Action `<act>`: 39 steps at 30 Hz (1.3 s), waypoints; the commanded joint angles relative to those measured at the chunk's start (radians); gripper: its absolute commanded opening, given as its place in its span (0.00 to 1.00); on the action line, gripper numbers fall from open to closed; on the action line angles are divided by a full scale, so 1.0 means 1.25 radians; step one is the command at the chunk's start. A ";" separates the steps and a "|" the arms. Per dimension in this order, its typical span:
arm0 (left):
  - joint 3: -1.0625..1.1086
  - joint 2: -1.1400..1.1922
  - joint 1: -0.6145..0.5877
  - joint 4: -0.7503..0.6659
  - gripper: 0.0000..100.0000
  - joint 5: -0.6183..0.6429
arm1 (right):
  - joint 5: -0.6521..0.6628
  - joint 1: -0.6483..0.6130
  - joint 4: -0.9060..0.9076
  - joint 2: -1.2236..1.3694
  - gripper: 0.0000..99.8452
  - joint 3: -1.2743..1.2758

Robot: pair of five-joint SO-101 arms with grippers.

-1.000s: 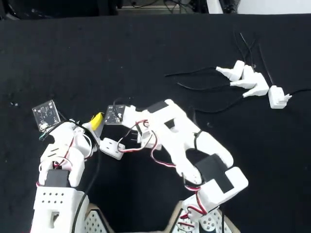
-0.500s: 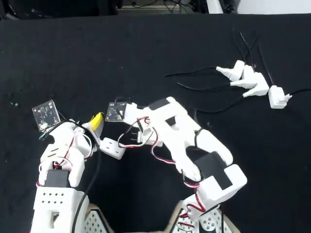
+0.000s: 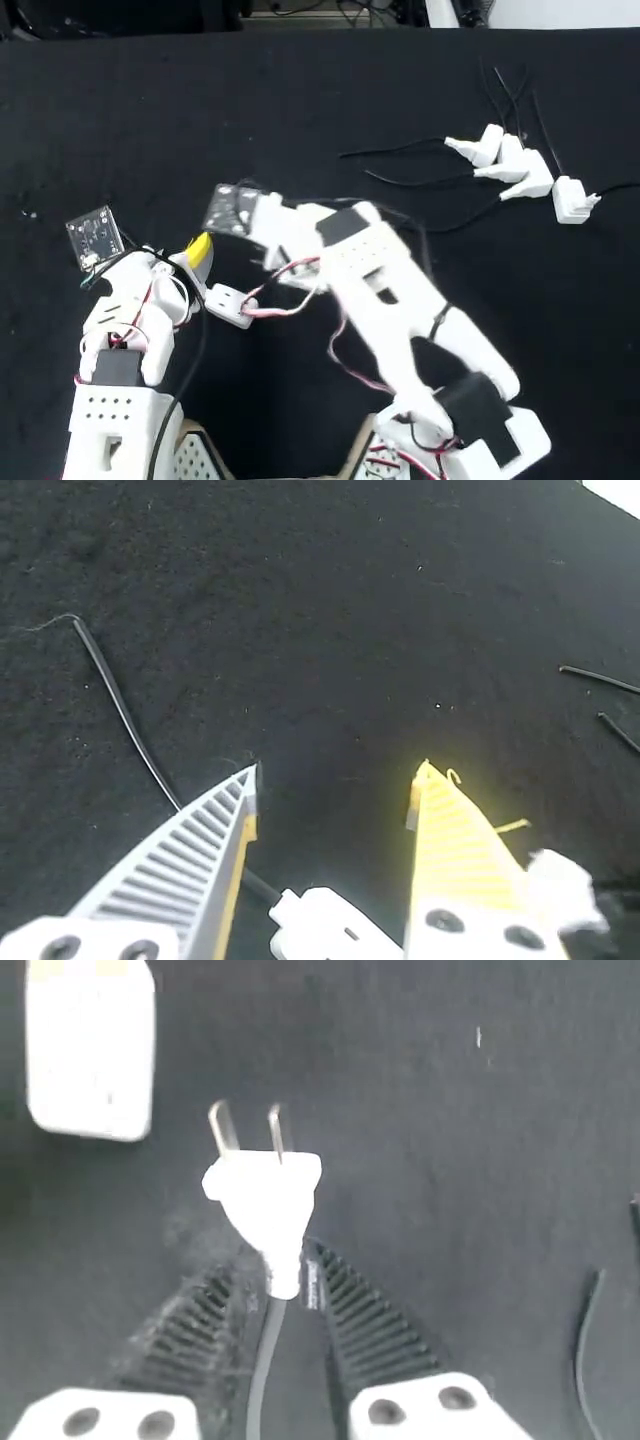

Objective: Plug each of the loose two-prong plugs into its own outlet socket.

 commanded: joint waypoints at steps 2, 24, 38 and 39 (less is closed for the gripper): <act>-0.053 -0.007 0.056 -0.007 0.25 0.007 | -0.119 -0.039 -0.109 0.012 0.01 -0.007; -0.002 -0.007 0.079 -0.102 0.25 -0.199 | -0.173 -0.092 -0.002 -0.089 0.01 -0.056; 0.001 -0.007 0.079 -0.099 0.25 -0.198 | -0.217 -0.106 0.036 -0.166 0.01 -0.060; 0.001 -0.007 0.079 -0.099 0.25 -0.198 | -0.220 -0.106 0.036 -0.166 0.01 -0.061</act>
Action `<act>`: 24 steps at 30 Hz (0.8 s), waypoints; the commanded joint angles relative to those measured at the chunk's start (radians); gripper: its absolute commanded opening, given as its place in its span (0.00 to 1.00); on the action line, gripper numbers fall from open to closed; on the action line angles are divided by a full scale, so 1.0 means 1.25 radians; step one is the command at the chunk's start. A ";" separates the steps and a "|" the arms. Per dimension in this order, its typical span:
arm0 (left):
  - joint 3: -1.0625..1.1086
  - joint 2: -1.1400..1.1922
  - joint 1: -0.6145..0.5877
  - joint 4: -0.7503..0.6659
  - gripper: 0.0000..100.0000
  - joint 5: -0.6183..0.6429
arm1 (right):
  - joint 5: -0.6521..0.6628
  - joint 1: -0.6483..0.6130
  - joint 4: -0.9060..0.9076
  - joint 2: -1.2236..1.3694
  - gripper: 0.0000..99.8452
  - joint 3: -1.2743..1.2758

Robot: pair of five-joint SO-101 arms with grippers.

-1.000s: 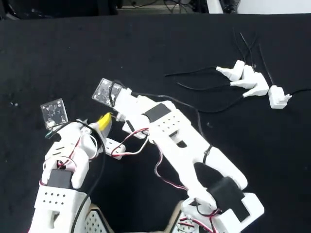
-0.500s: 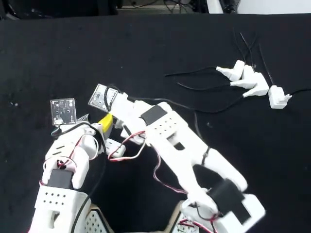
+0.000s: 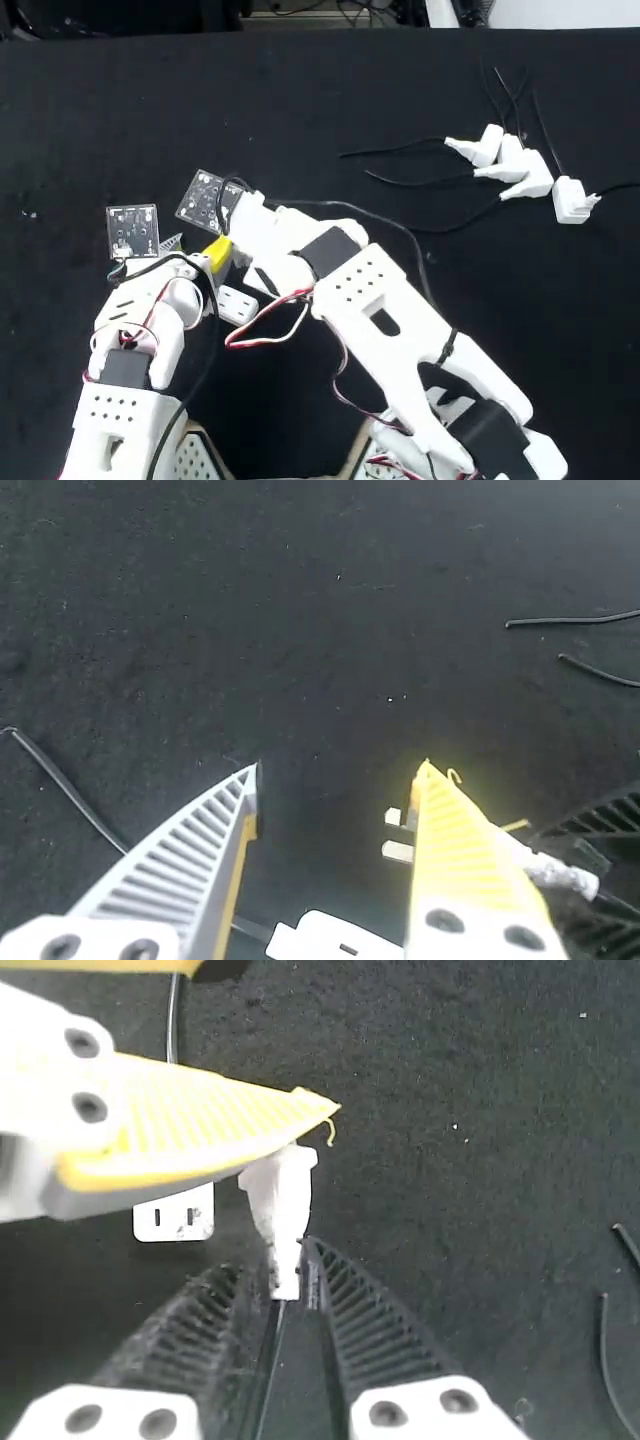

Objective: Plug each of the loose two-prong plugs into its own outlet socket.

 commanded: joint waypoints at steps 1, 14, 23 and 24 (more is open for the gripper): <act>-0.006 -0.007 0.004 -0.012 0.25 -0.004 | -0.020 -0.011 0.006 -0.046 0.01 -0.050; -0.006 -0.007 0.004 -0.012 0.25 -0.004 | -0.204 -0.012 -0.075 -0.046 0.01 -0.050; -0.006 -0.007 0.004 -0.012 0.25 -0.004 | -0.217 -0.025 -0.080 -0.046 0.01 -0.050; -0.006 -0.007 0.004 -0.012 0.25 -0.004 | -0.215 -0.025 -0.077 -0.046 0.01 -0.050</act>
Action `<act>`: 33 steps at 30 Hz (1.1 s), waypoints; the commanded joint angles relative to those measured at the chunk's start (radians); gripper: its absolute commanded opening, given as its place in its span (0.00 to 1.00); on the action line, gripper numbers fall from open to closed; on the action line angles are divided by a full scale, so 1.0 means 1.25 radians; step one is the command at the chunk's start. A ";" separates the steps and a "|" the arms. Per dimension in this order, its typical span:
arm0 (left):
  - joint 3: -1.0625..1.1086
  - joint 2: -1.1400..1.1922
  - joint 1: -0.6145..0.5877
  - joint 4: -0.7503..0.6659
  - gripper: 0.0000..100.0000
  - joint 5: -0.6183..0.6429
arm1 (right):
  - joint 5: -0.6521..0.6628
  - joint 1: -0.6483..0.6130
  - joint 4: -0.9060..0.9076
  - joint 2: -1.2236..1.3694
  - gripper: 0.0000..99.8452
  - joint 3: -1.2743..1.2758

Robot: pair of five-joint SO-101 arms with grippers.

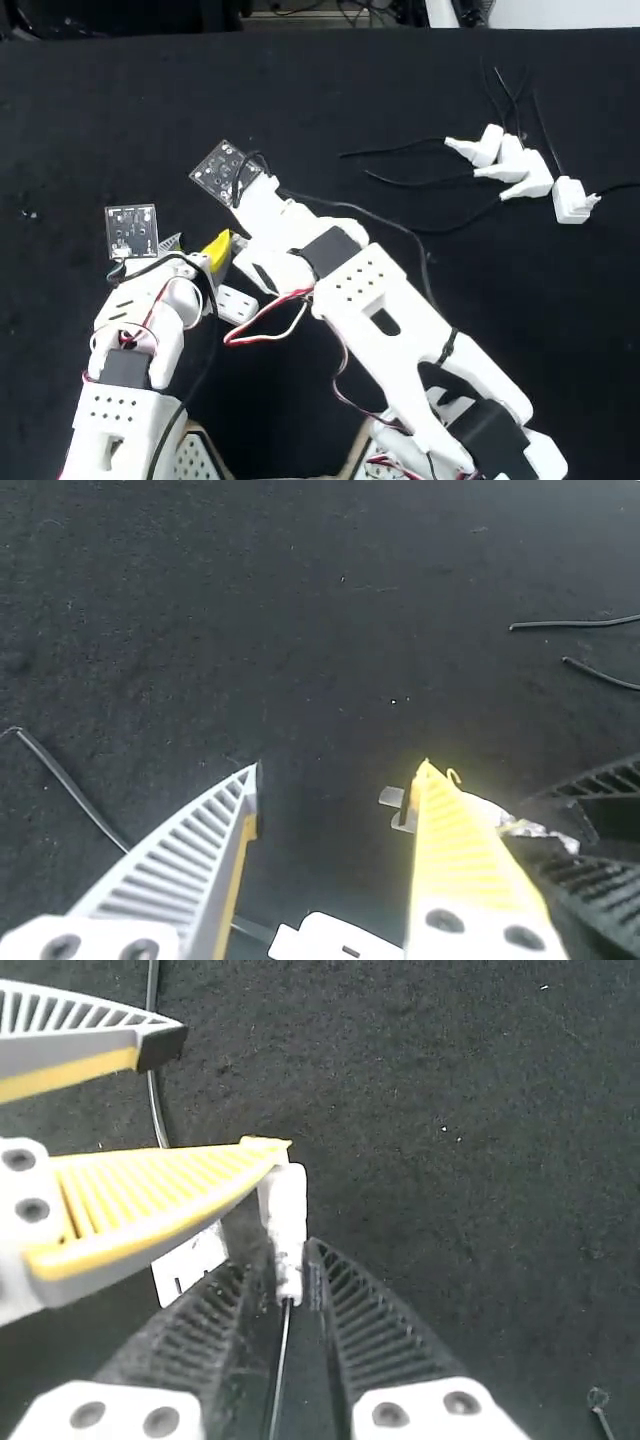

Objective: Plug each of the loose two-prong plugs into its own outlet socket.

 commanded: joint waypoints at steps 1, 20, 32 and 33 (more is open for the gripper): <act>-0.004 -0.007 0.006 -0.012 0.25 -0.006 | 0.000 -0.018 -0.017 -0.046 0.01 -0.050; -0.069 -0.006 -0.071 0.120 0.25 -0.001 | 0.086 0.009 0.308 0.012 0.01 -0.206; -0.057 -0.004 -0.192 0.190 0.25 -0.150 | 0.167 -0.032 0.335 0.055 0.01 -0.206; -0.057 -0.001 -0.230 0.211 0.25 -0.180 | 0.182 -0.036 0.329 0.066 0.01 -0.206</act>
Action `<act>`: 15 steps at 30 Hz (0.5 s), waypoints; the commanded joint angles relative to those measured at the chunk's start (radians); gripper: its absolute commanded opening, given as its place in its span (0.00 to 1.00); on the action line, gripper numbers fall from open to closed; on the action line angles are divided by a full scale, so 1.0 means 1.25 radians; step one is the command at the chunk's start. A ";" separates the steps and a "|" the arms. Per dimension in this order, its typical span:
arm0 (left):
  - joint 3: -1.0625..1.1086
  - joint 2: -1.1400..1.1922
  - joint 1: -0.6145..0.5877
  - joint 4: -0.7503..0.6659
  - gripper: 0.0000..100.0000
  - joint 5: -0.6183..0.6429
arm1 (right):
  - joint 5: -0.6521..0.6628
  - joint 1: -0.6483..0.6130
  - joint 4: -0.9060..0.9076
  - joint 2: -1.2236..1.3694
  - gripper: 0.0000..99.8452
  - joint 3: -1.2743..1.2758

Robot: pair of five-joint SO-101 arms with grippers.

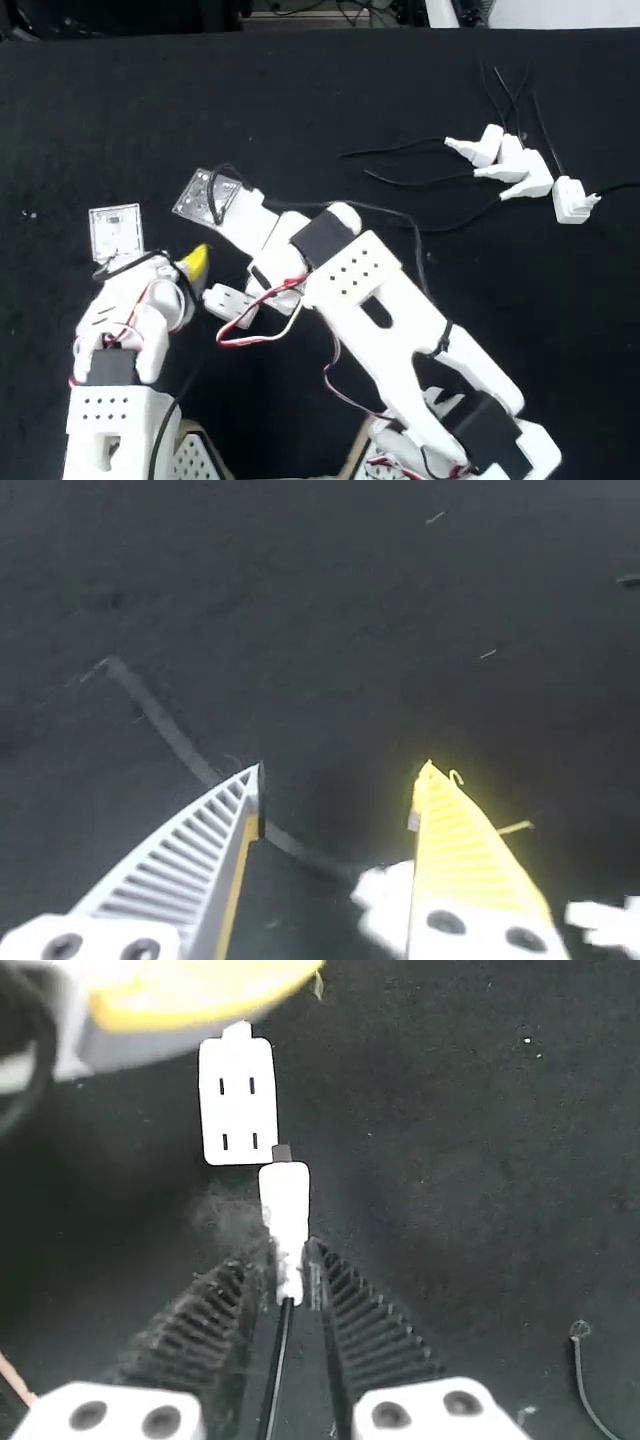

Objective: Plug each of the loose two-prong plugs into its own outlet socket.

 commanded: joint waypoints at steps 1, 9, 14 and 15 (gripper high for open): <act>-0.034 -0.001 -0.143 0.082 0.25 -0.133 | 0.056 -0.022 -0.009 0.026 0.01 -0.046; 0.006 -0.002 -0.300 0.161 0.25 -0.269 | 0.303 -0.060 -0.054 0.095 0.01 -0.050; 0.047 -0.006 -0.385 0.207 0.25 -0.352 | 0.309 -0.068 -0.047 0.139 0.01 -0.080; 0.057 -0.007 -0.393 0.206 0.25 -0.354 | 0.298 -0.065 -0.047 0.150 0.01 -0.089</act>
